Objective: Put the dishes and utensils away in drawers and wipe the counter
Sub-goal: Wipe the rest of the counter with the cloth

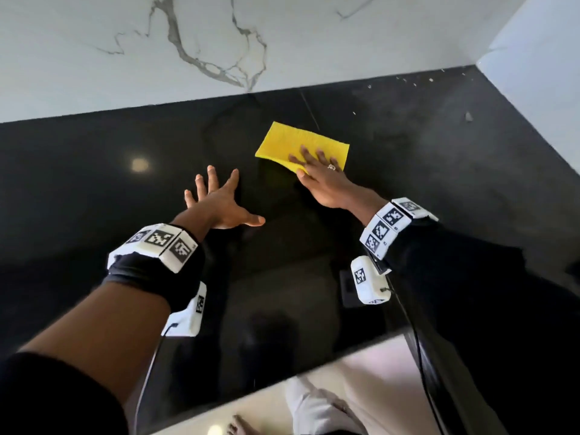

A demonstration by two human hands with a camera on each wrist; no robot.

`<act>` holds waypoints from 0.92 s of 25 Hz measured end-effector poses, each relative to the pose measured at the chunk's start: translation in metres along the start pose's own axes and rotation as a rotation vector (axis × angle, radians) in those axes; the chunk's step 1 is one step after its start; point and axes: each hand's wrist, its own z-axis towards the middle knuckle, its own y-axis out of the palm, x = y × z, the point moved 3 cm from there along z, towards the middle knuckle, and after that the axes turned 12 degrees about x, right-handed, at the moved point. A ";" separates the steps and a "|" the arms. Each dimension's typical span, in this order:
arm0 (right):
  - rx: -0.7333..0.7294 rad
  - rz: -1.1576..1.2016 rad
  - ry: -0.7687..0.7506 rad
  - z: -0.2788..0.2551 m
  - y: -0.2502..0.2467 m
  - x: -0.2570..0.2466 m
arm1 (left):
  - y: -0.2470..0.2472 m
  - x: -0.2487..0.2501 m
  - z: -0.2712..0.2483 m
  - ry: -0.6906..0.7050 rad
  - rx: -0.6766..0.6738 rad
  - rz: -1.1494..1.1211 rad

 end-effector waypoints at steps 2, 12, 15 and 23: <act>0.004 -0.016 0.003 -0.069 0.012 -0.008 | 0.014 -0.001 -0.037 0.065 -0.023 0.001; 0.274 0.142 -0.001 -0.341 0.090 -0.029 | 0.078 -0.006 -0.197 0.227 -0.136 -0.109; 0.330 -0.067 -0.041 -0.362 0.107 -0.034 | 0.082 -0.017 -0.228 0.259 -0.148 -0.141; 0.336 -0.219 -0.159 -0.348 0.064 -0.045 | 0.088 -0.062 -0.258 0.249 -0.100 -0.085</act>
